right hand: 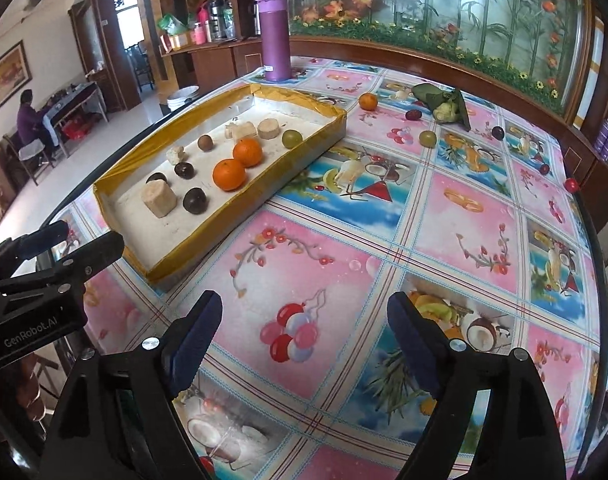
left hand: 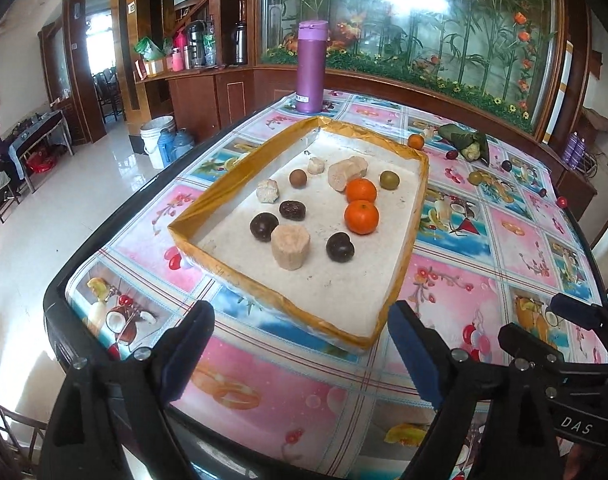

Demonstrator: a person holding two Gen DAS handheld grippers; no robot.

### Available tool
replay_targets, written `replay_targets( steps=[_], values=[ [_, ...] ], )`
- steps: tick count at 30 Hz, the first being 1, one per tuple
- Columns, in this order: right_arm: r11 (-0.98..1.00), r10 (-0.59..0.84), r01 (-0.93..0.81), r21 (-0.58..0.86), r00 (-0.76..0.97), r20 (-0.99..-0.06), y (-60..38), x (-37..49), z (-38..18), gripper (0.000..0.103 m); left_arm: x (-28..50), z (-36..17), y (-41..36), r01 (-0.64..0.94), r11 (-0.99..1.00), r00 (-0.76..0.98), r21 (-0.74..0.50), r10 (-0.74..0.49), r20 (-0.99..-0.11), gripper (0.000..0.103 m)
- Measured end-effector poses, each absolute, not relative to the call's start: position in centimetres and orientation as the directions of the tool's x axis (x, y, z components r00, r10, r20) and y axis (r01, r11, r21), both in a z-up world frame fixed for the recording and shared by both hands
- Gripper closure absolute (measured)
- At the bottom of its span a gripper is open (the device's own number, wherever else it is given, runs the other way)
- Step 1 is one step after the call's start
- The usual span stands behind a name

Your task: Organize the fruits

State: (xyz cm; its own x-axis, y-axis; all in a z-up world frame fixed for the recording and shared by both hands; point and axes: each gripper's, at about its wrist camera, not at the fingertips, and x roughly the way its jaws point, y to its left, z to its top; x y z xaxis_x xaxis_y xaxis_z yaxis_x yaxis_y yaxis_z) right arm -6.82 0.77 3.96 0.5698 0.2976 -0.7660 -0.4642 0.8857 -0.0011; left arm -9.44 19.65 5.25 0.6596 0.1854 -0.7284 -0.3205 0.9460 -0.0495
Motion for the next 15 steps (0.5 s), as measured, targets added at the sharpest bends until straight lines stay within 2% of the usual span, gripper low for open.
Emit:
replay_targets(
  steps=[4,9,15],
  values=[
    [0.906,0.261,-0.422,-0.025,0.606,-0.752,0.4,-7.1,4.4,0.017,-9.2,5.3,20.1,-0.333,0.941,0.655,-0.052,0.191,-0.731,0.013],
    [0.925,0.230,-0.378,-0.040,0.640,-0.733,0.3,-7.9,4.5,0.008,-8.9,5.2,20.6,-0.333,0.942,0.651,-0.050,0.191,-0.734,0.013],
    [0.941,0.205,-0.337,-0.027,0.633,-0.746,0.7,-8.3,3.9,0.008,-9.0,5.1,21.0,-0.293,0.955,0.665,-0.045,0.170,-0.727,0.013]
  ],
)
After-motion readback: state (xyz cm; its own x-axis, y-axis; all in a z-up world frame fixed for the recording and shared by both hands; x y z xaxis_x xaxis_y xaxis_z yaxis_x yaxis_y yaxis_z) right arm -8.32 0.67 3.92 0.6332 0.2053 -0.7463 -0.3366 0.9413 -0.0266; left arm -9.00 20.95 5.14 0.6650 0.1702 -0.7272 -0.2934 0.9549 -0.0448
